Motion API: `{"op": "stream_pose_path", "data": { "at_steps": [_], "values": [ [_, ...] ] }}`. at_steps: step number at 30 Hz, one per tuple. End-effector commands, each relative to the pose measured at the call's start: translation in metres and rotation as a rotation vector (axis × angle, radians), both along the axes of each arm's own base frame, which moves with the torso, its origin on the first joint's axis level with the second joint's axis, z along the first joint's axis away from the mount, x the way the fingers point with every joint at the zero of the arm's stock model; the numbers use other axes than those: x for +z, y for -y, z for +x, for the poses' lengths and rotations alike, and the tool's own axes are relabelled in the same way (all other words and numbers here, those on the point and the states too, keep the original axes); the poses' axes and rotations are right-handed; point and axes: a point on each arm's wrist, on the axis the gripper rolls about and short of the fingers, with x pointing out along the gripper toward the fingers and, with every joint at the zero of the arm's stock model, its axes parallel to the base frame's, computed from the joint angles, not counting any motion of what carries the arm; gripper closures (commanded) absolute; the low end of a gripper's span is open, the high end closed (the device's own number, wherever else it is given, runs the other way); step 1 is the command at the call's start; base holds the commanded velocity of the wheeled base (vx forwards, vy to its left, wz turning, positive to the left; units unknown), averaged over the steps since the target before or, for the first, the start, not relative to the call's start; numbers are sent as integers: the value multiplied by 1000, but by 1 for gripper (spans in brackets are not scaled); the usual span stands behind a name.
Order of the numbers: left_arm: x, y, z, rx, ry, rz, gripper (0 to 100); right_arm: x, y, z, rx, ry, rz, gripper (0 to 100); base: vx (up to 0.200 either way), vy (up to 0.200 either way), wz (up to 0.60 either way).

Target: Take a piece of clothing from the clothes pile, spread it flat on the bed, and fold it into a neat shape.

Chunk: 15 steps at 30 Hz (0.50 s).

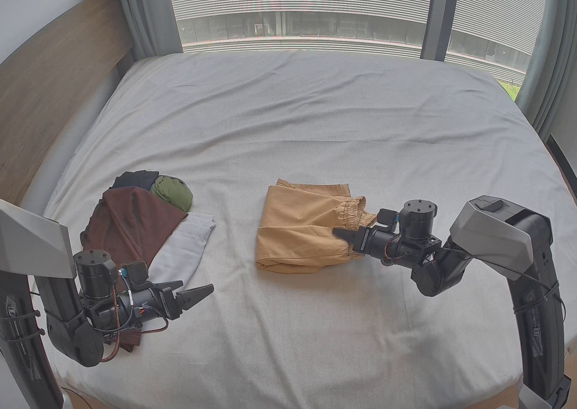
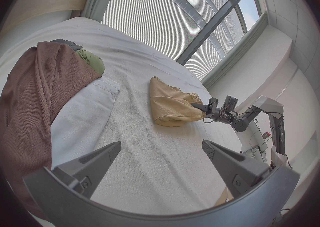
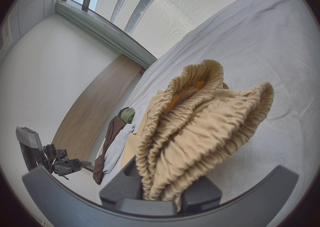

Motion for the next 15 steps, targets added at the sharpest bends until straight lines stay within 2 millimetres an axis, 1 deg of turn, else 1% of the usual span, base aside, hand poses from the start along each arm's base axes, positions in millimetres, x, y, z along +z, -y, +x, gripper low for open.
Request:
{"op": "stream_pose_path", "data": {
  "at_steps": [1,2,9,11,12,13,15],
  "values": [
    [0,1,0,-2,0,-1,0,-6,1,-1,0,-16,-5,100,0,0,0],
    [0,1,0,-2,0,-1,0,-6,1,-1,0,-17,-6,0,0,0,0],
    [0,0,0,0,3,-1,0,-1,5,1,-47,27,-5,0,0,0,0],
    [0,0,0,0,3,-1,0,0,14,0,-65,19,-11,0,0,0,0],
    [0,0,0,0,3,-1,0,0,14,0,-66,19,-11,0,0,0,0],
    [1,0,1,0,5,-1,0,11,25,0,-91,31,-8,0,0,0,0],
    [1,0,1,0,6,-1,0,20,35,-1,-109,40,-6,0,0,0,0]
  ]
}}
